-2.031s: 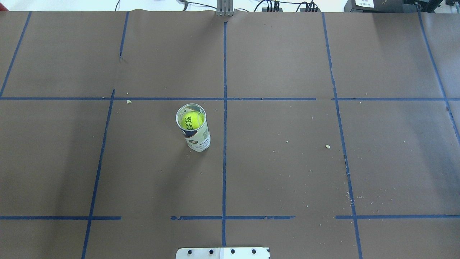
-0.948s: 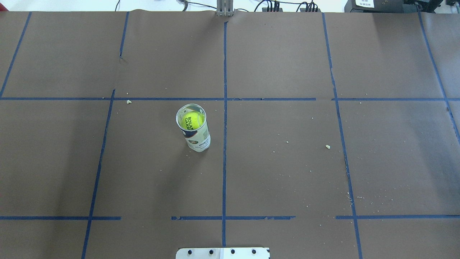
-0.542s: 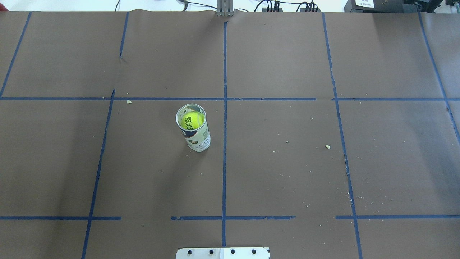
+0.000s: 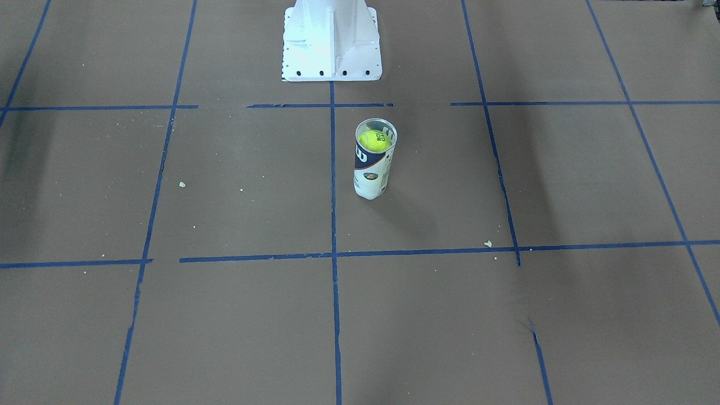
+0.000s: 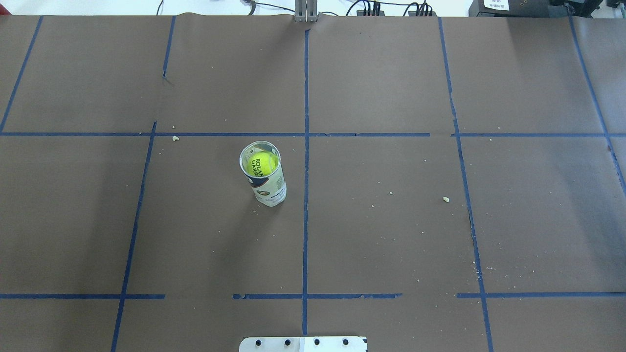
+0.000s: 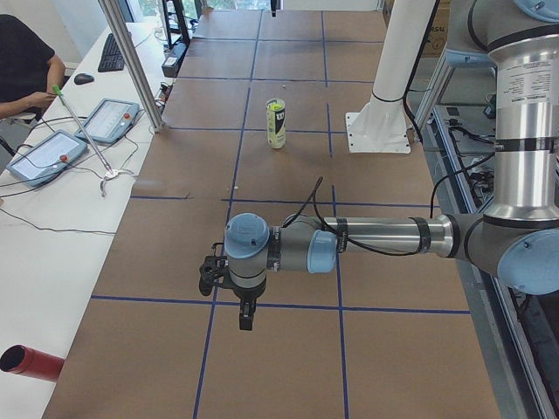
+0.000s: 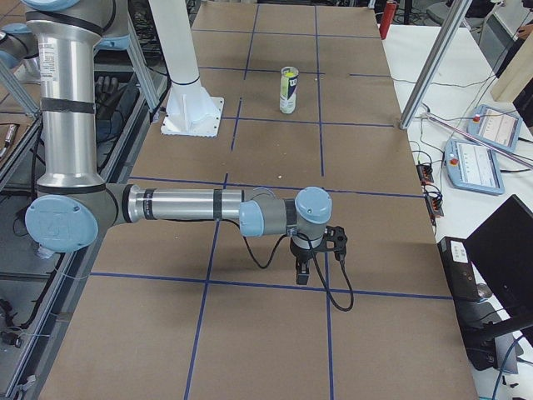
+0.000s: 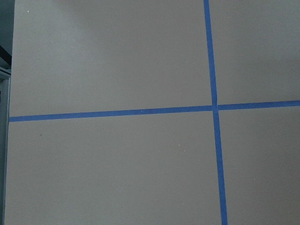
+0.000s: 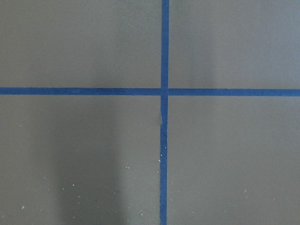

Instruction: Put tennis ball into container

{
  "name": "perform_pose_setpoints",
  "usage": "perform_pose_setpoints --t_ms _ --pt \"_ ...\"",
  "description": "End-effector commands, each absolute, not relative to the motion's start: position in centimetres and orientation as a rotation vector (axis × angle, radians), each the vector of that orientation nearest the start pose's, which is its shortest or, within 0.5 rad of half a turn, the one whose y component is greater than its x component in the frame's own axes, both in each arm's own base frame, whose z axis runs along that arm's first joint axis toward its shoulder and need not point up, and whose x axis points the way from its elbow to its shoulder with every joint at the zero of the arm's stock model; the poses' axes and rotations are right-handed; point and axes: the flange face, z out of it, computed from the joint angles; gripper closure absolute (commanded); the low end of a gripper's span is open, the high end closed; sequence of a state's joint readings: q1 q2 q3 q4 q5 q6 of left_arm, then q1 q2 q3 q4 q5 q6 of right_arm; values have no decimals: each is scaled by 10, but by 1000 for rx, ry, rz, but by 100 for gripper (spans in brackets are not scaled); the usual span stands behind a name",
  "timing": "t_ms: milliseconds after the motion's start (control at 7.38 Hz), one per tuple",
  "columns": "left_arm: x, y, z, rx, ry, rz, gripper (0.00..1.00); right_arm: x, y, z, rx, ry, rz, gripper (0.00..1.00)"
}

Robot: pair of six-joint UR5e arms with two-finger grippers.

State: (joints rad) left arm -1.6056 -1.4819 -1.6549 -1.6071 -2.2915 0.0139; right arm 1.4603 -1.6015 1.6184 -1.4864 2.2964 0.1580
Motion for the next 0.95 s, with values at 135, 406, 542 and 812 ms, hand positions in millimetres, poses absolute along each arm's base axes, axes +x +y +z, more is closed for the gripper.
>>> perform_pose_setpoints --t_ms 135,406,542,812 --pt "-73 -448 665 12 758 108 0 13 -490 645 -1 -731 9 0" --pt "-71 -448 660 11 780 125 0 13 -490 645 -2 -731 7 0" --pt "-71 -448 658 13 780 126 0 13 -490 645 -1 -731 9 0" --pt "-71 -447 660 11 780 125 0 13 -490 645 -1 -731 9 0"
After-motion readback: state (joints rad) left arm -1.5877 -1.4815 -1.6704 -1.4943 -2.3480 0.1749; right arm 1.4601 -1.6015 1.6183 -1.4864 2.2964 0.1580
